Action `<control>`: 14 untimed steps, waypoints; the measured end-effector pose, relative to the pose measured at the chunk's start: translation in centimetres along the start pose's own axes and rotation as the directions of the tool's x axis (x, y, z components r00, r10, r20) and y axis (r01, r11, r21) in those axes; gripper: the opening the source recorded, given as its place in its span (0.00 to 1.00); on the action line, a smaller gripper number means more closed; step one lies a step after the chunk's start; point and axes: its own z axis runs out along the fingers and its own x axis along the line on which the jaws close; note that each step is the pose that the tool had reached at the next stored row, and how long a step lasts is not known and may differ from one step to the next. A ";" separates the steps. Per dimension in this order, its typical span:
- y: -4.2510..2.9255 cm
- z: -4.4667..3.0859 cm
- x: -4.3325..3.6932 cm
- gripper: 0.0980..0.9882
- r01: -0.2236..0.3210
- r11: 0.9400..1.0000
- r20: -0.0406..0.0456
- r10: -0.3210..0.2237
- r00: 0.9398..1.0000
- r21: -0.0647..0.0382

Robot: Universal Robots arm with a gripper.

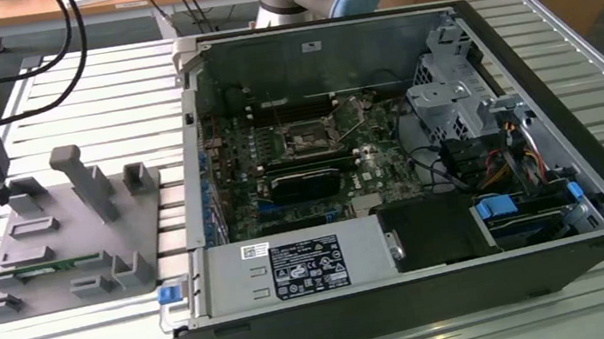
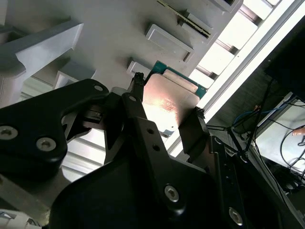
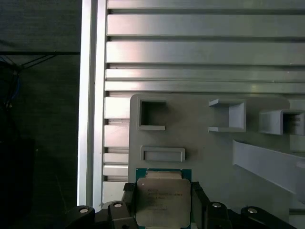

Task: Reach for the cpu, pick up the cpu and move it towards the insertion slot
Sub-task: 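Pick up the cpu and move it towards the insertion slot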

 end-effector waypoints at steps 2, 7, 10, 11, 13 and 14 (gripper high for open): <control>0.01 -0.09 0.00 0.50 0.000 1.000 0.000 0.000 1.000 0.000; 0.02 -0.30 0.01 0.50 0.000 1.000 0.000 0.000 1.000 0.000; 0.02 -0.43 0.01 0.50 0.000 1.000 0.000 0.000 1.000 0.000; 0.02 -0.47 0.01 0.50 0.000 1.000 0.000 0.000 1.000 0.000; 0.03 -0.58 0.02 0.50 0.000 1.000 0.000 0.000 1.000 0.000; 0.03 -0.63 0.02 0.50 0.000 1.000 0.000 0.000 1.000 0.000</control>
